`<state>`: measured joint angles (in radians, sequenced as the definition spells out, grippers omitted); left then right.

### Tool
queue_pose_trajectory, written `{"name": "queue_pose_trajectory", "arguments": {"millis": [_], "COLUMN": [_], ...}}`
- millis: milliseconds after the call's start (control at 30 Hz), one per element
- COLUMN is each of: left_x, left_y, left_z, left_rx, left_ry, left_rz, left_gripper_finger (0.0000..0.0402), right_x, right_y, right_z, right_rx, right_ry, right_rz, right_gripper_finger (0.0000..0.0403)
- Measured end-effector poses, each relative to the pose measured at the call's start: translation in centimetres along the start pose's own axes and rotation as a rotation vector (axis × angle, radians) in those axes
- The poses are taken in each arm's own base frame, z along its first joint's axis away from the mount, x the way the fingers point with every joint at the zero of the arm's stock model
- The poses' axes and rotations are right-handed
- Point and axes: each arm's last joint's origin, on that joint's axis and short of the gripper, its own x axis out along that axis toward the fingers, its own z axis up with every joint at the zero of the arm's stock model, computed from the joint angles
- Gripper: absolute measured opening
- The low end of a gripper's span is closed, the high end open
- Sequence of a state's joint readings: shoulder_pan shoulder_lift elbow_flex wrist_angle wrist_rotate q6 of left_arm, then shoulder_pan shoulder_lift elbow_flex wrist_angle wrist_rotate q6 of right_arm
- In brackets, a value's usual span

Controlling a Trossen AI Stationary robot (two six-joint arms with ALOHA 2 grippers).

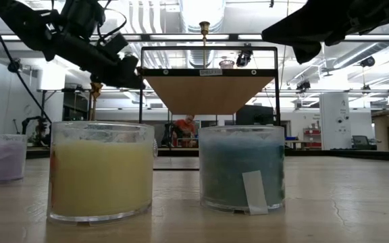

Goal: Pick & Place candle stick holders
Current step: Put the right gold candlestick on the shelf

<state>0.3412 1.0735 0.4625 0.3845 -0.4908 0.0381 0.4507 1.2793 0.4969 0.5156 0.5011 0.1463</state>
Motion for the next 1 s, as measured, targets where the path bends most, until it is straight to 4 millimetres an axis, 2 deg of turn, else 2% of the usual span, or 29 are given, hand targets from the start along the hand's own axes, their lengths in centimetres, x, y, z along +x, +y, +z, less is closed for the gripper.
{"name": "queue_pose_trajectory", "arguments": {"millis": [300,833,1000], "left_x": [0.27,0.32,0.31], "left_y": [0.51,0.55,0.45], "left_z": [0.01,0.04,0.02], "left_rx": [0.002,0.014,0.025], "left_ry": [-0.002,-0.007,-0.007], "left_rz": [0.026,-0.002,-0.036], "left_gripper_finger": [0.0154,0.0013,0.0005], "right_x": [0.00,0.00,0.00], "right_y": [0.00,0.01,0.01], "right_z": [0.00,-0.01,-0.01], "right_rx": [0.000,0.000,-0.001], "right_ry": [0.000,0.001,0.001], "right_rz": [0.000,0.000,0.000], "right_gripper_finger": [0.0008,0.0008,0.0008]}}
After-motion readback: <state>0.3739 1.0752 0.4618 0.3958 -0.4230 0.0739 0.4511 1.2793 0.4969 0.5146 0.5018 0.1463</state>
